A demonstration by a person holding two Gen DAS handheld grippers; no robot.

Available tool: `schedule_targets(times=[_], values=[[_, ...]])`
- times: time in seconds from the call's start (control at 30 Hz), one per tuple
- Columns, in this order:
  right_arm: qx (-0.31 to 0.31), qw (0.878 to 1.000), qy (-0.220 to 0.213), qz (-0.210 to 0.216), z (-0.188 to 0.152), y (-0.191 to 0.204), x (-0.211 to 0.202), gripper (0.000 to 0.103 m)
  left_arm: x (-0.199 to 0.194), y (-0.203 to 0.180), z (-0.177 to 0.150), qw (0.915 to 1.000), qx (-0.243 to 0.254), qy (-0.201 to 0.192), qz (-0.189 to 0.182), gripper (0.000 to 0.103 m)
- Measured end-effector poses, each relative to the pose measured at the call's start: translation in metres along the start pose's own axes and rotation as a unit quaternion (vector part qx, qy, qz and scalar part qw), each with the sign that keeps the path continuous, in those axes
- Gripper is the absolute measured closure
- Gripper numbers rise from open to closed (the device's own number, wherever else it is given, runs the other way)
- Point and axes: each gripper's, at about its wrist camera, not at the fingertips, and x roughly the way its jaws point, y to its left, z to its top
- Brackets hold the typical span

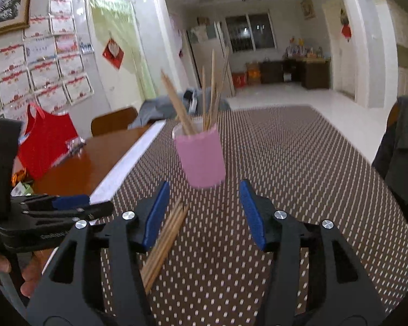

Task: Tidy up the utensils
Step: 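Move both open tools back down to the remaining sticks on the cloth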

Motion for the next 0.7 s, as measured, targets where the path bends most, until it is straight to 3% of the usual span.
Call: schedule_targets(times=[0.1, 0.17, 0.43, 0.7], values=[[0.007, 0.999, 0.032, 0.008, -0.013, -0.002, 0.006, 0.049, 0.018, -0.001, -0.012, 0.9985, -0.005, 0.051, -0.019, 0.045], [0.016, 0.998, 0.056, 0.016, -0.02, -0.003, 0.011, 0.049, 0.024, -0.002, -0.018, 0.9975, -0.008, 0.065, -0.026, 0.045], [0.037, 0.992, 0.118, 0.04, -0.038, -0.004, 0.024, 0.048, 0.044, -0.002, -0.03, 0.9952, -0.007, 0.096, -0.012, 0.045], [0.046, 0.989, 0.134, 0.044, -0.041, -0.005, 0.027, 0.048, 0.059, -0.008, -0.029, 0.9937, 0.003, 0.112, 0.007, 0.045]])
